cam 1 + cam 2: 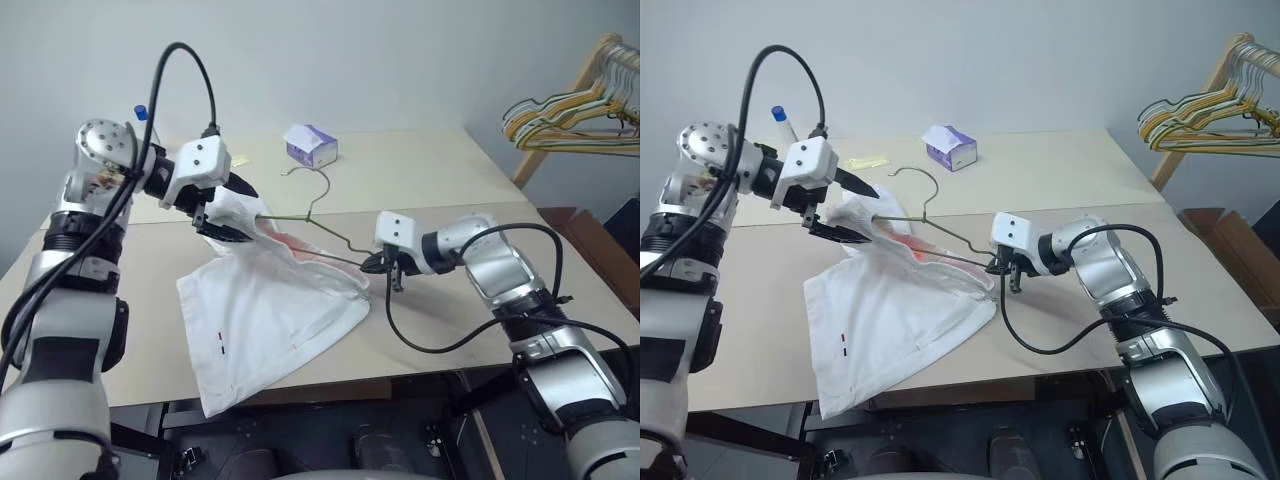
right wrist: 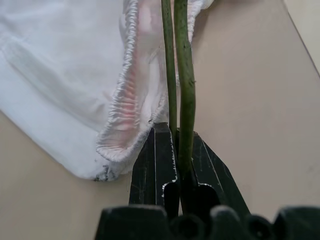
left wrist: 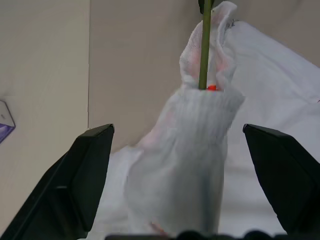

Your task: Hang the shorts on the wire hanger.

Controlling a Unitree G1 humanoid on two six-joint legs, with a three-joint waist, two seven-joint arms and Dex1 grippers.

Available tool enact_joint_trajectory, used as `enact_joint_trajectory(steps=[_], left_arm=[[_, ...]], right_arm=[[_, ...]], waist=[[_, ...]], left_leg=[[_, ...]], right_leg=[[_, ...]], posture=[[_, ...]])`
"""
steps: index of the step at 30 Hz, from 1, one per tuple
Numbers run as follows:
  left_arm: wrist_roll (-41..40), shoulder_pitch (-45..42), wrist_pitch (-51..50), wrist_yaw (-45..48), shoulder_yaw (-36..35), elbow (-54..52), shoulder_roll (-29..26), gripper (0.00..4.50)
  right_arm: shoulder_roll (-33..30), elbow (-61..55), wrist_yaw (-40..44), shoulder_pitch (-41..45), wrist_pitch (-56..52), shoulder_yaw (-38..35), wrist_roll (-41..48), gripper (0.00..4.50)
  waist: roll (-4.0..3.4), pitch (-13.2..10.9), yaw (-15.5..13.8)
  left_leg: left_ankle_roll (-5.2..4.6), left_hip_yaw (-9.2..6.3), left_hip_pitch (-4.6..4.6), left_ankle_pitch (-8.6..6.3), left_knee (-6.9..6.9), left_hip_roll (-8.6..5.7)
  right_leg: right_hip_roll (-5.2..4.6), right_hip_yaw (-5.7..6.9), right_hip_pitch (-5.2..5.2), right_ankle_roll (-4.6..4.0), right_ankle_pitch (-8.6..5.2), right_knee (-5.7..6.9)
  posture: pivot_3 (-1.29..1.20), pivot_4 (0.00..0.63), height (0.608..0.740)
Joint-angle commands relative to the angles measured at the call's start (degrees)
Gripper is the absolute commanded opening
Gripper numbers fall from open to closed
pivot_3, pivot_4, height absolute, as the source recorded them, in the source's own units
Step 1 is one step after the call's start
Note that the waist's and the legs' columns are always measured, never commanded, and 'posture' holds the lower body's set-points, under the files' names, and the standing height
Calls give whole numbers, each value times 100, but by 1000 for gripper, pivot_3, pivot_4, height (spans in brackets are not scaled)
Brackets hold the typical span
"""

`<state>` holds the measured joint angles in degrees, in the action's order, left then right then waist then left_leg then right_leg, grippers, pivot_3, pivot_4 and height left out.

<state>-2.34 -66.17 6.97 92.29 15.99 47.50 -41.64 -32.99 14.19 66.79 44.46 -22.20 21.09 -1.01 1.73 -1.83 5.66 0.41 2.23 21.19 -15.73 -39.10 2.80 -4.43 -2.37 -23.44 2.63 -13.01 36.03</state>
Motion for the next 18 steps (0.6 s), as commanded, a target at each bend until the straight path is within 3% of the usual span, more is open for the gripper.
enact_joint_trajectory(steps=[1,2,5,15,17,18], left_arm=[[30,-289,91,21,186,342,26,4473],[21,-320,78,21,269,440,40,4473],[30,-385,139,21,414,712,67,3891],[25,-498,216,21,467,974,133,543],[-18,-492,221,21,491,972,131,38],[-34,-489,259,21,519,973,122,38]], right_arm=[[6,-102,2,147,-119,-85,4,0],[9,-125,12,143,-136,-74,2,0],[27,-158,12,151,-212,-66,8,0],[-56,-290,-6,48,-296,5,-67,0],[-68,-285,-13,49,-365,60,-132,0],[-71,-295,-66,24,-247,69,-184,0]], waist=[[0,0,10],[0,0,14],[0,0,27],[0,0,119],[0,0,136],[0,0,140]], left_leg=[[0,0,2,0,0,0],[0,1,4,0,0,0],[0,1,11,0,-1,0],[0,-3,83,1,-21,0],[0,-3,84,1,-23,0],[0,-3,83,1,-24,0]], right_leg=[[0,0,-2,0,0,0],[0,-2,-5,0,0,1],[0,-3,-15,0,0,6],[-2,-2,-79,1,2,20],[-2,-2,-79,1,2,19],[-2,-2,-79,1,2,20]], posture=[[-74,0,740],[-77,0,740],[-84,0,740],[-86,0,740],[-86,0,740],[-86,0,740]])
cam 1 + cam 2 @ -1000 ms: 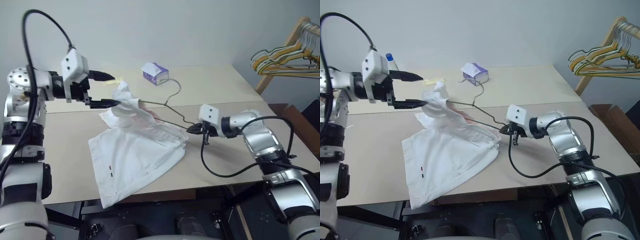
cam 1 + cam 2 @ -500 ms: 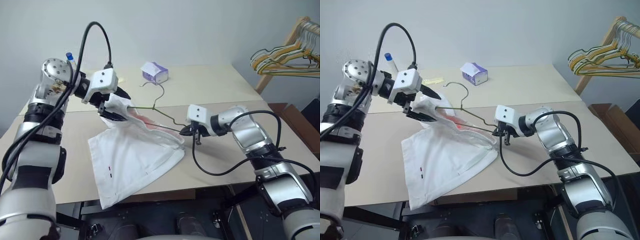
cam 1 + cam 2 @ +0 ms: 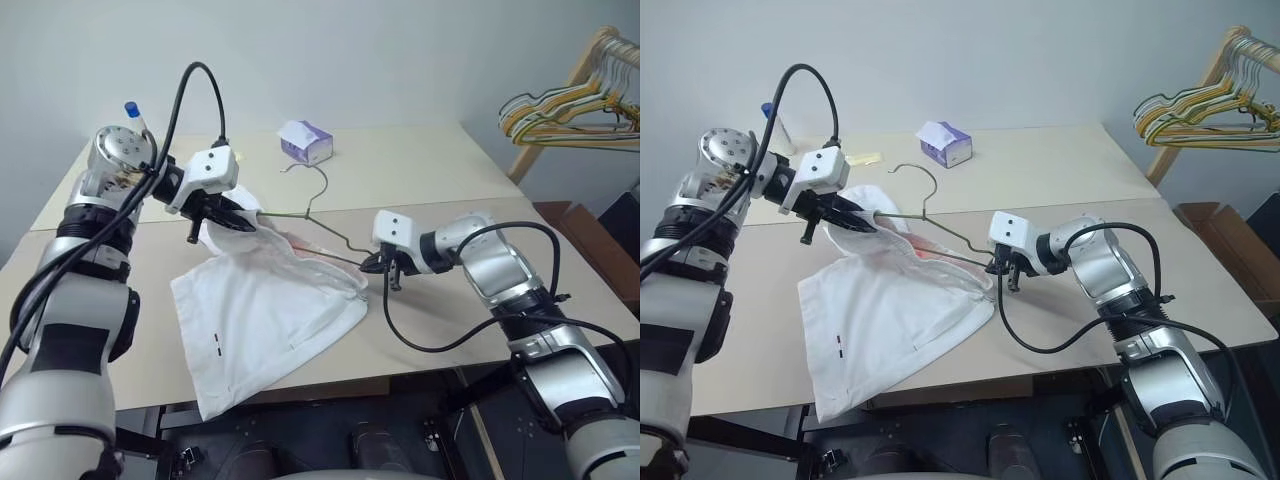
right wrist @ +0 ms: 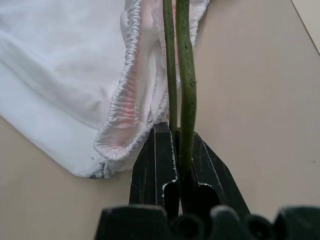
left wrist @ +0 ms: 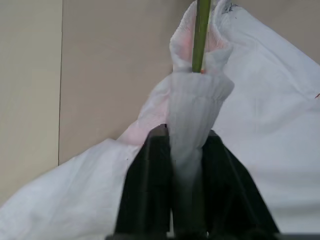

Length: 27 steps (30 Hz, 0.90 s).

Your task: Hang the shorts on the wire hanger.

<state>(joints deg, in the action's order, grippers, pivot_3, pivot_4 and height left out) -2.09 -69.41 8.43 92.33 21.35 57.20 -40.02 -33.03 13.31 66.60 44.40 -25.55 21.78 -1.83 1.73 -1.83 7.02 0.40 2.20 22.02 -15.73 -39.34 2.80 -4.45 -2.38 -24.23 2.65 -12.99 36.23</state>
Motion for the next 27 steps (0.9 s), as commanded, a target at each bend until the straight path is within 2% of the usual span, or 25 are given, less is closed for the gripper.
enact_joint_trajectory(steps=[1,6,9,13,15,17,20,23,27], left_arm=[[-56,-156,169,17,-8,3,-45,38],[319,-84,644,-162,-188,140,21,38],[472,-81,797,-309,-249,253,32,0],[606,-121,869,-524,-358,387,51,0],[666,-145,908,-651,-415,440,43,0],[737,-169,960,-708,-450,490,-8,0],[701,-255,868,-804,-576,586,-25,0],[477,-360,744,-512,-833,618,-27,0],[485,-447,668,-424,-1006,576,-43,0]], right_arm=[[-63,-219,-98,9,163,-1,-140,0],[150,-189,-559,-38,667,-298,-63,0],[125,-252,-592,3,464,-385,5,848],[11,-314,-732,-43,409,-602,33,2198],[-206,-388,-678,-105,394,-851,165,2832],[-392,-427,-822,-77,147,-1185,289,3535],[-720,-647,-619,-138,-400,-1565,669,4493],[-827,-972,-481,-432,-1015,-1803,1103,4493],[-610,-1516,-649,-1094,-1239,-1785,1385,4493]], waist=[[0,0,8],[0,0,32],[0,0,33],[0,0,32],[0,0,27],[0,0,18],[0,0,27],[0,0,49],[2,1,115]], left_leg=[[0,0,-1,0,0,0],[0,0,-3,0,0,0],[0,0,-3,0,0,0],[0,-1,-1,0,-3,0],[0,-1,0,0,-3,0],[0,-1,2,0,-3,0],[0,0,3,0,-4,0],[-1,-1,-1,0,-4,0],[0,-2,-3,0,-7,1]], right_leg=[[0,0,0,0,0,1],[1,-1,0,0,0,1],[0,-1,0,0,0,2],[0,0,1,0,0,1],[0,0,1,1,1,0],[-2,1,1,1,1,-1],[-2,1,1,3,2,-2],[0,1,1,3,2,0],[0,1,6,3,2,1]], posture=[[-88,0,740],[-89,0,740],[-98,0,740],[-110,0,740],[-113,0,740],[-117,0,740],[-122,0,740],[-129,0,740],[-118,0,740]])
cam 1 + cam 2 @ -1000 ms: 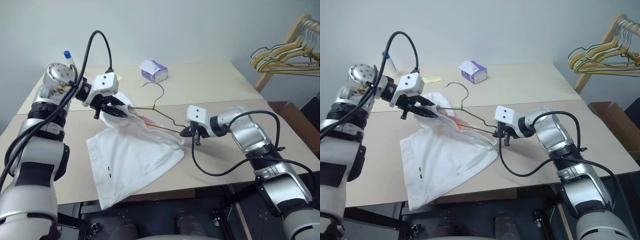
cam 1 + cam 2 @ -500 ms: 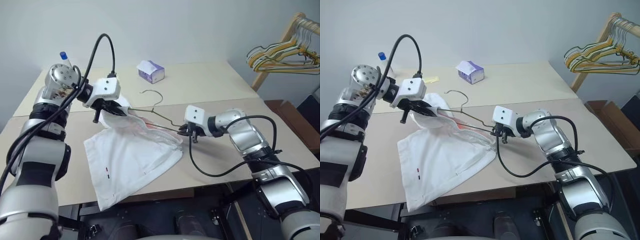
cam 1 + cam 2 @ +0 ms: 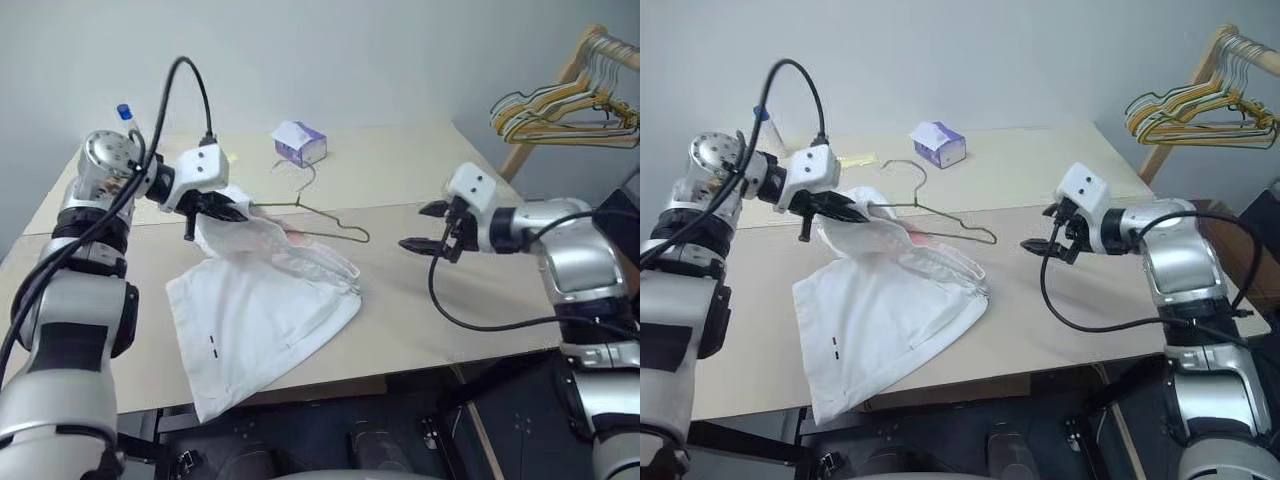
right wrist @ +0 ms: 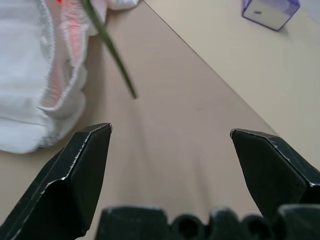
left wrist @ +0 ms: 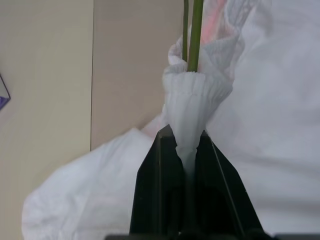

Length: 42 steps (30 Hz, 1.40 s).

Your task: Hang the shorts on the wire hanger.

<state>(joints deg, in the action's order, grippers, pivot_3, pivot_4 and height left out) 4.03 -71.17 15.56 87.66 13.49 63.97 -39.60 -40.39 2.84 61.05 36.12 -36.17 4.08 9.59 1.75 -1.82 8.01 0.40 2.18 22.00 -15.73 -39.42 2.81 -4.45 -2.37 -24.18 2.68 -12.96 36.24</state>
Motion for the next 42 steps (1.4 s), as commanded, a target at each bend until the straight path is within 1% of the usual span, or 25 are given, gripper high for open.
enact_joint_trajectory(steps=[1,7,13,16,17,24,27,28,30,33,35,36,38,42], left_arm=[[-96,-279,-35,30,-244,-100,-90,0],[-9,-285,-20,10,-313,-98,-122,0],[-2,-265,-12,6,-319,-117,-131,0],[-7,-256,-26,34,-321,-135,-135,0],[-7,-254,-32,32,-323,-137,-134,0],[-3,-248,-68,4,-373,-118,-147,0],[-54,-198,4,80,-411,-136,-166,0],[-86,-172,41,154,-430,-152,-179,0],[-237,-124,89,374,-488,-181,-203,0],[-931,3,6,484,-357,-420,-304,0],[-1332,101,-98,484,-124,-667,-442,0],[-1537,164,-146,484,18,-805,-529,0],[-1872,268,-212,484,277,-1009,-686,0],[-2142,351,-226,484,660,-1109,-892,0]], right_arm=[[208,-601,-153,-422,-223,25,286,4493],[914,-1001,-781,-1048,-249,312,330,4493],[1530,-749,-1220,-1017,-217,437,355,4493],[1810,-451,-1423,-921,-269,433,367,3971],[1877,-378,-1474,-889,-334,404,403,3703],[1908,-188,-1537,-863,-407,391,424,1306],[1878,-155,-1538,-857,-396,382,419,209],[1868,-149,-1537,-850,-393,351,434,96],[1817,-132,-1505,-802,-401,279,470,96],[1729,66,-1501,-559,-611,-9,667,96],[1600,309,-1392,-319,-913,-221,895,96],[1530,426,-1344,-219,-955,-305,961,96],[1356,662,-1254,-44,-952,-365,989,96],[1044,1010,-1077,175,-818,-360,949,96]], waist=[[0,0,36],[-1,0,98],[-1,0,77],[0,0,77],[0,0,77],[0,0,74],[0,0,75],[0,0,75],[0,0,79],[0,0,95],[0,0,90],[0,0,88],[0,0,85],[0,0,68]], left_leg=[[0,-1,-1,0,0,0],[0,-4,0,0,-2,-1],[0,-7,3,0,-4,-1],[0,-8,4,0,-6,-1],[0,-8,4,0,-7,-1],[0,-10,5,0,-7,-1],[0,-10,5,0,-8,-1],[0,-10,4,0,-8,-1],[0,-10,4,0,-9,-1],[0,-10,4,0,-9,-1],[0,-11,5,0,-12,0],[-1,-14,6,0,-17,0],[-7,-16,7,-4,-24,0],[-13,-17,6,-8,-29,0]], right_leg=[[0,0,2,0,0,0],[-1,-2,-2,1,0,7],[0,0,-2,1,0,6],[-1,1,-1,2,0,5],[-1,1,-1,2,0,5],[-1,2,-1,2,1,8],[-1,1,-1,3,1,8],[0,1,-1,3,1,9],[0,1,-1,3,1,10],[0,1,-1,3,1,10],[-1,-1,-2,3,1,22],[-1,0,-2,3,1,50],[-1,0,-1,3,1,53],[-1,1,2,4,0,54]], posture=[[-116,0,740],[-106,0,740],[-104,0,740],[-103,0,740],[-99,0,740],[-94,0,740],[-93,0,740],[-93,0,740],[-93,0,740],[-92,0,740],[-92,0,740],[-92,0,740],[-90,0,740],[-87,0,740]])
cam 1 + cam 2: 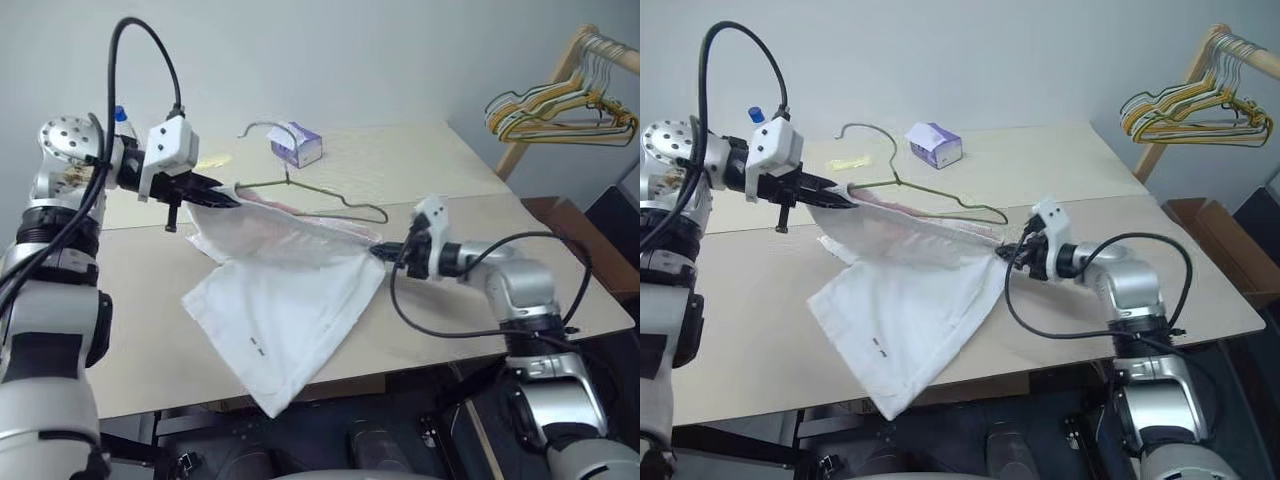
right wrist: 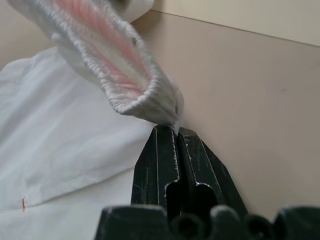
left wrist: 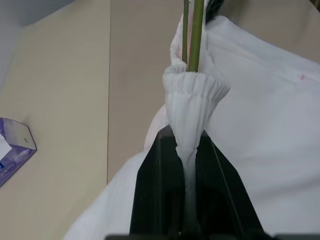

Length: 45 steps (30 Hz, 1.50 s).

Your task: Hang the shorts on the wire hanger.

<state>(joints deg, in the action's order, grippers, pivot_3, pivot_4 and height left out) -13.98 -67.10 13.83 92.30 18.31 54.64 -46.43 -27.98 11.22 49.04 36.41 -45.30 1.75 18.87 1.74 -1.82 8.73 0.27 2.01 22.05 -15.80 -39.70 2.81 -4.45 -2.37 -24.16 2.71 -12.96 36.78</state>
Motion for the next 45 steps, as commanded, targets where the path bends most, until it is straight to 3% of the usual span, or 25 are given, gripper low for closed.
enact_joint_trajectory(steps=[1,6,18,25,33,45], left_arm=[[-317,-60,-8,20,220,-147,-225,0],[-179,-92,102,20,372,6,-255,0],[873,-281,302,-178,-110,579,116,0],[1168,-328,321,-214,-245,477,227,0],[1387,-352,434,-358,-411,359,394,0],[1414,-275,414,-333,-659,246,563,0]], right_arm=[[-270,189,182,166,157,-112,2,96],[-525,243,380,261,260,-96,-19,96],[-1201,-510,854,123,839,497,-428,96],[-1763,-1401,1304,973,-119,1078,-489,96],[-1744,-1986,1300,2129,-1007,1754,-682,96],[-1282,-1805,1048,2402,-751,1997,-948,96]], waist=[[0,0,-6],[-1,-1,-7],[-1,-1,-7],[-9,-6,3],[-11,-7,-10],[-11,-7,-1]], left_leg=[[0,0,2,0,-3,0],[-2,2,6,-1,-4,-1],[-3,5,7,-2,-8,-1],[-4,8,7,-2,-12,-1],[-8,7,12,-5,-12,1],[-9,7,20,-5,-15,0]], right_leg=[[0,0,-1,0,0,0],[0,-1,-3,1,-1,-2],[0,-1,-5,3,-2,-4],[0,-5,-11,4,-3,-4],[0,-2,-14,3,-4,-3],[-2,1,-20,3,-3,9]], posture=[[-87,0,740],[-86,0,740],[-95,0,740],[-98,0,740],[-106,0,740],[-106,0,740]])
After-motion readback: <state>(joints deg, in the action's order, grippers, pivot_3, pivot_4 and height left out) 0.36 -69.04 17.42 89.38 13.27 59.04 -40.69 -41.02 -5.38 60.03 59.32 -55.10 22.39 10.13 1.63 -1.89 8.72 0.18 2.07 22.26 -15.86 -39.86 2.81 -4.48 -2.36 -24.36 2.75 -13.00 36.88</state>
